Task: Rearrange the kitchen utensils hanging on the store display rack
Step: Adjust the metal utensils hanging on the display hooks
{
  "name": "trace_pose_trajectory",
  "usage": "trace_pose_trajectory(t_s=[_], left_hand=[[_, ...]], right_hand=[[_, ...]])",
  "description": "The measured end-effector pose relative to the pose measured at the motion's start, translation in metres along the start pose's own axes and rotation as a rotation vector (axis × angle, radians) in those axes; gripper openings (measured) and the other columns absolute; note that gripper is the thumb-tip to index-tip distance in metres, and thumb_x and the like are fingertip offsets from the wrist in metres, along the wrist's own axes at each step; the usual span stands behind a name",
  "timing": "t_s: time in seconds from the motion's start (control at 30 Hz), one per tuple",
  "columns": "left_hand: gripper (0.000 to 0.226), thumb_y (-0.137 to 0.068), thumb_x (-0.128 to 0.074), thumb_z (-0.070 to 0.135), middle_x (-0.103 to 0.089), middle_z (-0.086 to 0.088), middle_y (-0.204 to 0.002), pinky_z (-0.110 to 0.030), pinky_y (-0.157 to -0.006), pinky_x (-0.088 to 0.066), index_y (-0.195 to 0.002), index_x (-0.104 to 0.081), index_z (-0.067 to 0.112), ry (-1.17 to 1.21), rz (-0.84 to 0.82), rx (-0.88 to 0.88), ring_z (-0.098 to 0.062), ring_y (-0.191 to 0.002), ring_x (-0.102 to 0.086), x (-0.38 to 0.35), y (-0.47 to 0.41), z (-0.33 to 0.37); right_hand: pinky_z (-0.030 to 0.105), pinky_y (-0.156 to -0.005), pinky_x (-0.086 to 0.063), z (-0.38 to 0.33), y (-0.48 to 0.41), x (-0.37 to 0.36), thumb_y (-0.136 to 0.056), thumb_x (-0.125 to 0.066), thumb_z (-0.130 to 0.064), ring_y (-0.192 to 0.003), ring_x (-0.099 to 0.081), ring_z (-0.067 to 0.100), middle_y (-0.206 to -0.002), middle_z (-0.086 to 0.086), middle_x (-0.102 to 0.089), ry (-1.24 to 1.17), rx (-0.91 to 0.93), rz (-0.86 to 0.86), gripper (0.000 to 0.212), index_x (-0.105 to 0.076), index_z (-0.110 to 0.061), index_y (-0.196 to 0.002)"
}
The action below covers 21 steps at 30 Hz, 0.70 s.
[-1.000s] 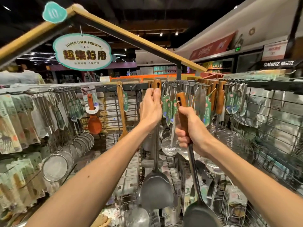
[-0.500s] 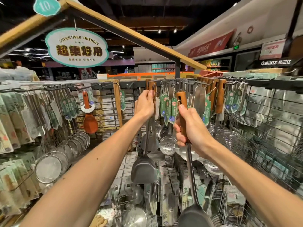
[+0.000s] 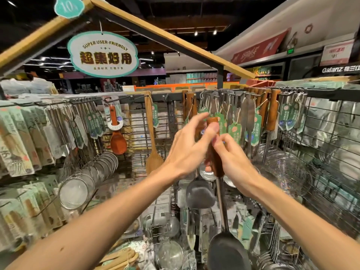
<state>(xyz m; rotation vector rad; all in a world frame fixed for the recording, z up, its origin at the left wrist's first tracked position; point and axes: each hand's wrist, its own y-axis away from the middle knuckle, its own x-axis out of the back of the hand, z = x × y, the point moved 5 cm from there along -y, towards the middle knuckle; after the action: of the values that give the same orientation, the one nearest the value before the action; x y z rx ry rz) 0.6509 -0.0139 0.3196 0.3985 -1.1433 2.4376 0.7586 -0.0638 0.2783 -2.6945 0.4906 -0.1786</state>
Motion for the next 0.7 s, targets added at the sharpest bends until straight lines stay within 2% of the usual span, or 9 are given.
trace_pose_trajectory(t_s=[0.1, 0.17, 0.23, 0.27, 0.33, 0.43, 0.5, 0.57, 0.7], left_hand=[[0.036, -0.096, -0.061, 0.038, -0.071, 0.009, -0.107, -0.019, -0.087, -0.050, -0.131, -0.058, 0.031, 0.091, 0.020, 0.060, 0.002, -0.096, -0.066, 0.002, 0.006, -0.008], [0.030, -0.095, -0.064, 0.030, -0.070, 0.010, -0.096, -0.015, -0.077, -0.050, -0.125, -0.063, 0.028, 0.151, 0.039, 0.097, 0.006, -0.084, -0.065, 0.005, 0.008, -0.014], [0.025, -0.095, -0.065, 0.025, -0.068, 0.014, -0.090, -0.015, -0.076, -0.048, -0.120, -0.065, 0.028, 0.165, 0.047, 0.126, 0.008, -0.080, -0.063, 0.008, 0.008, -0.018], [0.024, -0.095, -0.065, 0.026, -0.068, 0.016, -0.089, -0.015, -0.077, -0.047, -0.118, -0.066, 0.029, 0.139, 0.057, 0.125, 0.009, -0.081, -0.062, 0.010, 0.008, -0.018], [0.025, -0.094, -0.066, 0.028, -0.067, 0.020, -0.091, -0.011, -0.077, -0.046, -0.119, -0.066, 0.030, 0.075, 0.076, 0.101, 0.011, -0.085, -0.061, 0.014, 0.007, -0.018], [0.027, -0.095, -0.065, 0.029, -0.067, 0.020, -0.093, -0.009, -0.077, -0.046, -0.122, -0.065, 0.027, 0.018, 0.101, 0.048, 0.010, -0.089, -0.061, 0.017, 0.006, -0.013], [0.028, -0.095, -0.064, 0.028, -0.068, 0.019, -0.095, -0.012, -0.081, -0.049, -0.123, -0.065, 0.026, 0.006, 0.124, 0.017, 0.008, -0.090, -0.061, 0.018, 0.004, -0.011], [0.029, -0.096, -0.063, 0.028, -0.069, 0.017, -0.097, -0.012, -0.081, -0.050, -0.125, -0.064, 0.026, 0.021, 0.164, 0.005, 0.010, -0.088, -0.061, 0.021, -0.003, -0.010], [0.036, -0.098, -0.061, 0.031, -0.066, 0.014, -0.101, -0.003, -0.073, -0.044, -0.133, -0.061, 0.023, -0.024, 0.213, -0.018, 0.017, -0.082, -0.058, 0.025, -0.025, -0.002]], right_hand=[[0.034, -0.054, -0.058, 0.004, 0.001, -0.013, -0.104, -0.041, -0.031, -0.063, -0.062, 0.021, -0.086, 0.021, -0.062, 0.015, 0.012, 0.000, 0.030, -0.048, -0.002, -0.106], [0.047, -0.061, -0.061, 0.005, 0.003, -0.018, -0.101, -0.043, -0.036, -0.066, -0.064, 0.033, -0.091, 0.033, -0.063, 0.007, 0.004, -0.005, 0.038, -0.048, 0.001, -0.109], [0.062, -0.074, -0.057, 0.008, 0.005, -0.022, -0.103, -0.042, -0.033, -0.076, -0.065, 0.048, -0.095, 0.034, -0.064, 0.011, -0.014, -0.019, 0.037, -0.048, 0.003, -0.109], [0.065, -0.077, -0.054, 0.008, 0.005, -0.023, -0.104, -0.042, -0.031, -0.083, -0.066, 0.051, -0.096, 0.032, -0.066, 0.008, -0.019, -0.022, 0.035, -0.049, 0.004, -0.109], [0.061, -0.080, -0.055, 0.008, 0.004, -0.023, -0.104, -0.042, -0.027, -0.089, -0.069, 0.043, -0.095, 0.023, -0.070, -0.002, -0.016, -0.016, 0.029, -0.052, 0.000, -0.109], [0.045, -0.074, -0.062, 0.009, 0.002, -0.020, -0.103, -0.046, -0.021, -0.081, -0.073, 0.023, -0.087, 0.008, -0.074, -0.062, -0.005, -0.004, 0.013, -0.052, -0.014, -0.113], [0.042, -0.071, -0.062, 0.012, 0.004, -0.017, -0.101, -0.052, -0.022, -0.080, -0.074, 0.020, -0.086, 0.005, -0.076, -0.026, 0.009, -0.011, 0.019, -0.048, -0.019, -0.119], [0.048, -0.080, -0.060, 0.019, 0.006, -0.017, -0.097, -0.060, -0.026, -0.086, -0.074, 0.019, -0.091, 0.002, -0.075, 0.114, 0.048, -0.020, 0.031, -0.045, -0.026, -0.124], [0.048, -0.086, -0.058, 0.011, -0.008, -0.015, -0.094, -0.065, -0.021, -0.087, -0.072, 0.015, -0.089, -0.002, -0.073, 0.190, 0.150, 0.034, 0.043, -0.041, -0.033, -0.127]])
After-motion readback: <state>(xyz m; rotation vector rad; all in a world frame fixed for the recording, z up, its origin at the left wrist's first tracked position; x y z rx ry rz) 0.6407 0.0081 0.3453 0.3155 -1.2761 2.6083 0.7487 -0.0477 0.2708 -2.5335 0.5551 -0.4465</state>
